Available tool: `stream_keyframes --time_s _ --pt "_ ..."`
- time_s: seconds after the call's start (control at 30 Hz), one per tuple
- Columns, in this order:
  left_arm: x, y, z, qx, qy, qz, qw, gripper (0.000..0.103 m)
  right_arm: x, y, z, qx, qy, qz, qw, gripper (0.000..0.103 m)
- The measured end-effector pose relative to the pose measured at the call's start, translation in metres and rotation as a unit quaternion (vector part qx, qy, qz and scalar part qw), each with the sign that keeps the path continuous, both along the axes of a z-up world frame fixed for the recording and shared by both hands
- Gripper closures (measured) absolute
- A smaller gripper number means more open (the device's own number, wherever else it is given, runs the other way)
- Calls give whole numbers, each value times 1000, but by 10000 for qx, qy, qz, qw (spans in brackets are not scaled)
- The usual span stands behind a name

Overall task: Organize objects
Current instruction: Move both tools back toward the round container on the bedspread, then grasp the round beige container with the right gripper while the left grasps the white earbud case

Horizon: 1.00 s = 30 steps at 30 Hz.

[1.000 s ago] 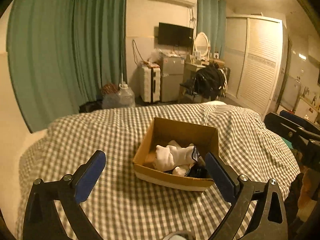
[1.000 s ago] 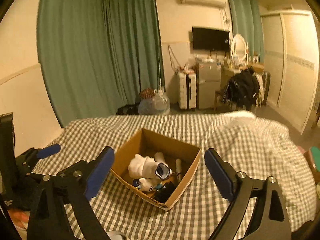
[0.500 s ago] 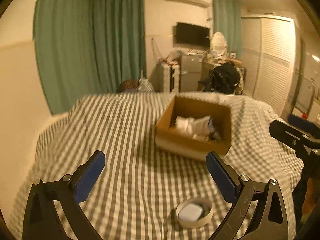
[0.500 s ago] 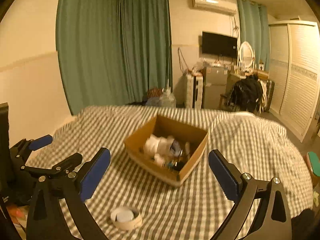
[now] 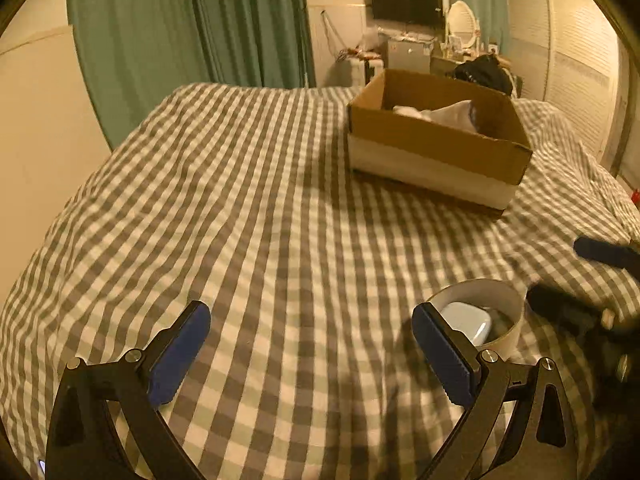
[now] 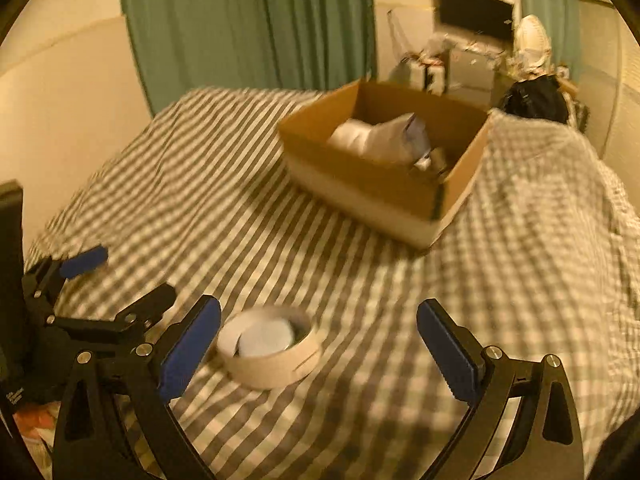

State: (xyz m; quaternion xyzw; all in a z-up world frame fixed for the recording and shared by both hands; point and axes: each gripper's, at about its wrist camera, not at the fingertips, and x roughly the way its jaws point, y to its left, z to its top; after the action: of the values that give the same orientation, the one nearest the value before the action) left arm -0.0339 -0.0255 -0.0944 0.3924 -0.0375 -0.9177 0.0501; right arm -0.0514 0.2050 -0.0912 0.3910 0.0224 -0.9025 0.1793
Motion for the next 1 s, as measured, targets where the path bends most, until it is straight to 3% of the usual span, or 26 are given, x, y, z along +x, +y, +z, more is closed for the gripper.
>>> stream_keyframes --time_s 0.2,0.3,0.43,0.6,0.8,1.0 --pt "-4 -22 1 148 -61 416 9990 0 1 -22 -20 128 -457 491 9977 4" --pt "-3 -31 0 330 -63 442 9985 0 -1 -30 -31 295 -588 599 9960 4" --pt "-5 -30 0 279 -57 425 9987 0 -6 -38 -44 521 -774 679 9933 5" --pt "-6 -30 0 281 -71 425 9987 0 -12 -50 -55 728 -933 841 9894 22" --pt "-6 -30 0 272 -74 426 9987 0 -11 -47 -49 661 -763 731 9922 23" --pt "-9 -24 -2 192 -127 411 9989 0 -6 -32 -17 355 -230 446 9981 23"
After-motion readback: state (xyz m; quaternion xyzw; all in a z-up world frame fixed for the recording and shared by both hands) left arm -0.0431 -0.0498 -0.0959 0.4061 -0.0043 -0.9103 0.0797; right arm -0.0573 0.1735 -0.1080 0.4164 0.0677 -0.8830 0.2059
